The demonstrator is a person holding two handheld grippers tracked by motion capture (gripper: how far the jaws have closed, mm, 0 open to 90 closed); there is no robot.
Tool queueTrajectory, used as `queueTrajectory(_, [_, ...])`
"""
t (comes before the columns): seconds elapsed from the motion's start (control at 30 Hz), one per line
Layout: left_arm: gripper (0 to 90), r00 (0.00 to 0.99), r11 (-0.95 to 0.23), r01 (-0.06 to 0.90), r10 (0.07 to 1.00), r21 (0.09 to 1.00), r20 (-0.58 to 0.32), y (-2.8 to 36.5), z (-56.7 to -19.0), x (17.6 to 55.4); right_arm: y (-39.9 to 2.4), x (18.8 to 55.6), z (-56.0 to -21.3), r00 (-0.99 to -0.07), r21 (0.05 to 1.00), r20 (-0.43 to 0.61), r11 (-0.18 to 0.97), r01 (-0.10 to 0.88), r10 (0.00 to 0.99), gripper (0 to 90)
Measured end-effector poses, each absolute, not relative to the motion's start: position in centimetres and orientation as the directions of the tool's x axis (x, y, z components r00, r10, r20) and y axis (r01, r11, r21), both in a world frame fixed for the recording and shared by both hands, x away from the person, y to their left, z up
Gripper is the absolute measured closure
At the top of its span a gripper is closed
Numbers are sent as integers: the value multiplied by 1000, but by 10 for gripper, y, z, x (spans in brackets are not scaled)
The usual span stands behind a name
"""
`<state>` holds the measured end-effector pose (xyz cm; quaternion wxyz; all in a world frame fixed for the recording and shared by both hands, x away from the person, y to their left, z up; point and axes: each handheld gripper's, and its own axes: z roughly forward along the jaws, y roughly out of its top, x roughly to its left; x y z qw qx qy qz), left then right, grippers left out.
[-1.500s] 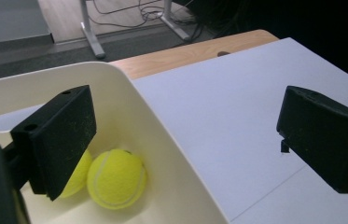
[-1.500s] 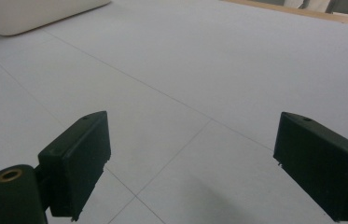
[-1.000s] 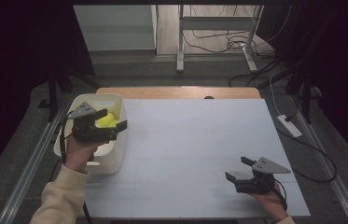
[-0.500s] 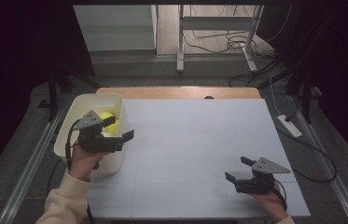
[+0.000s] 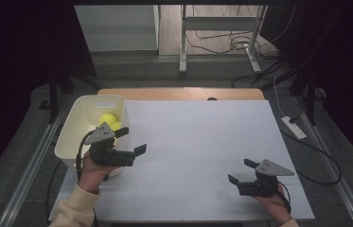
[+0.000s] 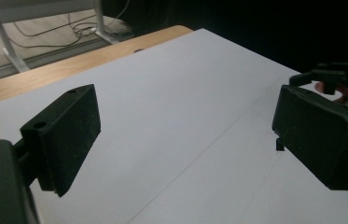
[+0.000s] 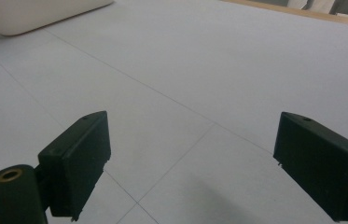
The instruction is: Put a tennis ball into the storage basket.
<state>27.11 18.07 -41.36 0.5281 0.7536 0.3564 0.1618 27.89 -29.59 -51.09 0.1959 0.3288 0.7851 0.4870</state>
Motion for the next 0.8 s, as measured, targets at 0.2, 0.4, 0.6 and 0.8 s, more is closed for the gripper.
queueTrajectory(0.2, [90, 723, -208, 349, 681, 914, -121, 169, -422, 262, -296, 278, -511, -704, 894, 15, 307, 328, 710, 109])
queueTrajectory(0.4, [91, 722, -226, 341, 684, 912, -100, 161, -429, 255, -296, 277, -511, -705, 892, 11, 311, 327, 709, 109])
queueTrajectory(0.6, [108, 717, -270, 286, 697, 919, -18, 155, -434, 242, -296, 277, -511, -705, 892, 11, 311, 328, 709, 109])
queueTrajectory(0.8, [108, 726, -280, 276, 688, 919, -9, 153, -442, 232, -295, 277, -510, -706, 893, 10, 312, 325, 708, 109])
